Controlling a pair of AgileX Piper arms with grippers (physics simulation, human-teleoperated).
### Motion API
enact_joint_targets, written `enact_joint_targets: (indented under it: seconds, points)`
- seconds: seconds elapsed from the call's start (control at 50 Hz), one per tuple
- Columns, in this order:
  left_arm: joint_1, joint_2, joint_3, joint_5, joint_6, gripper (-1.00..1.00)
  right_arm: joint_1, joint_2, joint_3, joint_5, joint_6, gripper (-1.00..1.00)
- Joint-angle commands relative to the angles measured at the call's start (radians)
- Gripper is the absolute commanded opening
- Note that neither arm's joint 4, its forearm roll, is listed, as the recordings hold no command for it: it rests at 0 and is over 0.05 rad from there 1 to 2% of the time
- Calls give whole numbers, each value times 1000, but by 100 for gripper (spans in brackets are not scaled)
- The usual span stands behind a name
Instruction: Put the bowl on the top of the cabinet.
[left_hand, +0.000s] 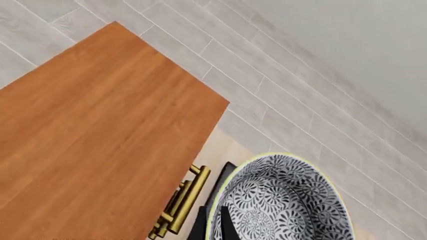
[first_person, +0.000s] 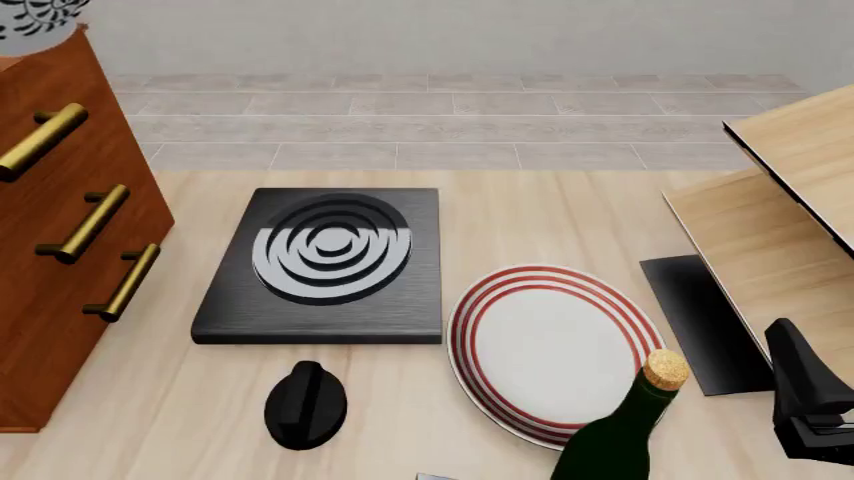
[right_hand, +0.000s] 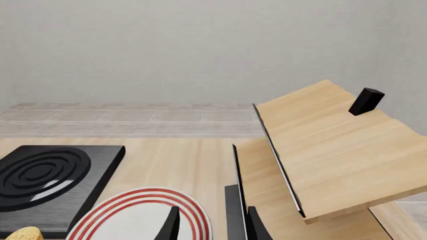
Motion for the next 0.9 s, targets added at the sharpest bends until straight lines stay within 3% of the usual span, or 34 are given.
enact_joint_targets:
  seconds: [0.02,0.38,0.9]
  points:
    - [77,-6,-24,13,8,-100,0,0,0,0,0,100]
    - [174,-5,-27,10,28,-100,0,0,0,0,0,100]
    - [282,-11,0,0,0,-100,0,0,0,0,0,100]
